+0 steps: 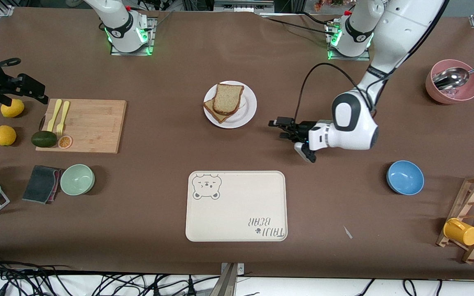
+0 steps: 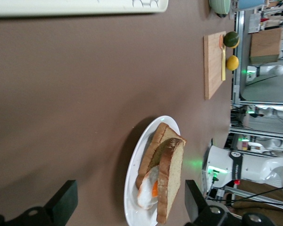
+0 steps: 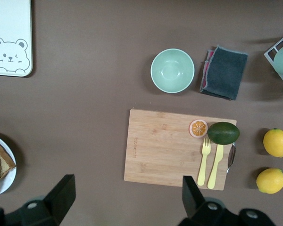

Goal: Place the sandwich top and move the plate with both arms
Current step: 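Reach the left gripper to the rim of the white plate, then close the left gripper on the white plate's rim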

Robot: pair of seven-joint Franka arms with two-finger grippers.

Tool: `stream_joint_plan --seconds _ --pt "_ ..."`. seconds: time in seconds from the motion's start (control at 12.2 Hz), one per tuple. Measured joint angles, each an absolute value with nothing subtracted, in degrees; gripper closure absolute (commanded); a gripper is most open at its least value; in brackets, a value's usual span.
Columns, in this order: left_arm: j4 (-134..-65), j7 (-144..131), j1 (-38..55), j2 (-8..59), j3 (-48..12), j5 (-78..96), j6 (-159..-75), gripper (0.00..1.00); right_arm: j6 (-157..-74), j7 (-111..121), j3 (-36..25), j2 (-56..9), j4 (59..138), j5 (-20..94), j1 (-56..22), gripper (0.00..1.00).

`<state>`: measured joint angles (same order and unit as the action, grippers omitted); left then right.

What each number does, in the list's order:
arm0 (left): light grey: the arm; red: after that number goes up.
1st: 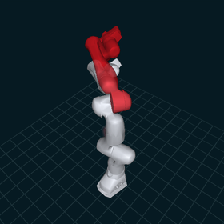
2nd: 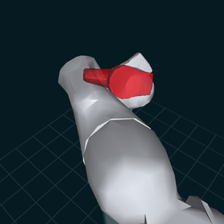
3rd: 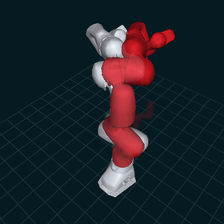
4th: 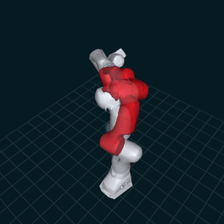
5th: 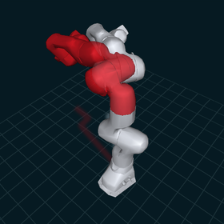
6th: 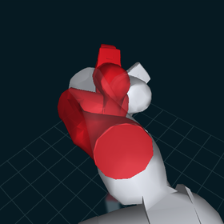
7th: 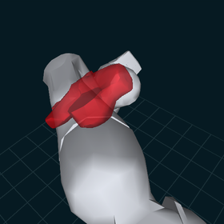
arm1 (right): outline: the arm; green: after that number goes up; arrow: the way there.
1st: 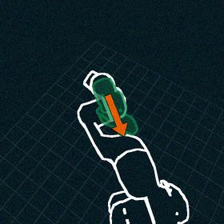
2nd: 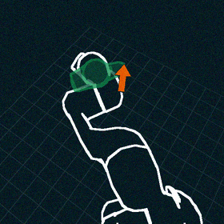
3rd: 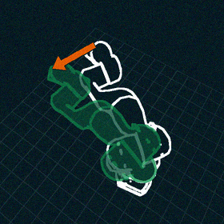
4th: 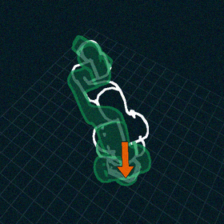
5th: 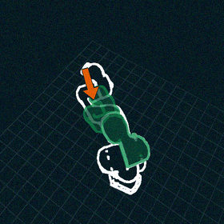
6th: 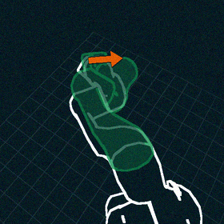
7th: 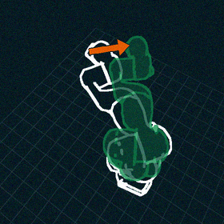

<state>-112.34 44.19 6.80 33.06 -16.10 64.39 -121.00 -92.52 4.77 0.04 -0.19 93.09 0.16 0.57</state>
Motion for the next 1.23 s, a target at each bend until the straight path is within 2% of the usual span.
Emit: stream_joint_plan --seconds 0.49,1.23 --pt "-112.3 54.2 8.1 38.4 -16.8 72.7 -121.3 0.00 -92.5 4.6 -1.0 -0.2 93.1 0.5 0.2 0.00" --pt "-112.4 62.1 11.7 42.1 -17.8 83.4 -121.6 0.00 -92.5 4.6 -1.0 -0.2 93.7 0.6 -0.3 0.00"
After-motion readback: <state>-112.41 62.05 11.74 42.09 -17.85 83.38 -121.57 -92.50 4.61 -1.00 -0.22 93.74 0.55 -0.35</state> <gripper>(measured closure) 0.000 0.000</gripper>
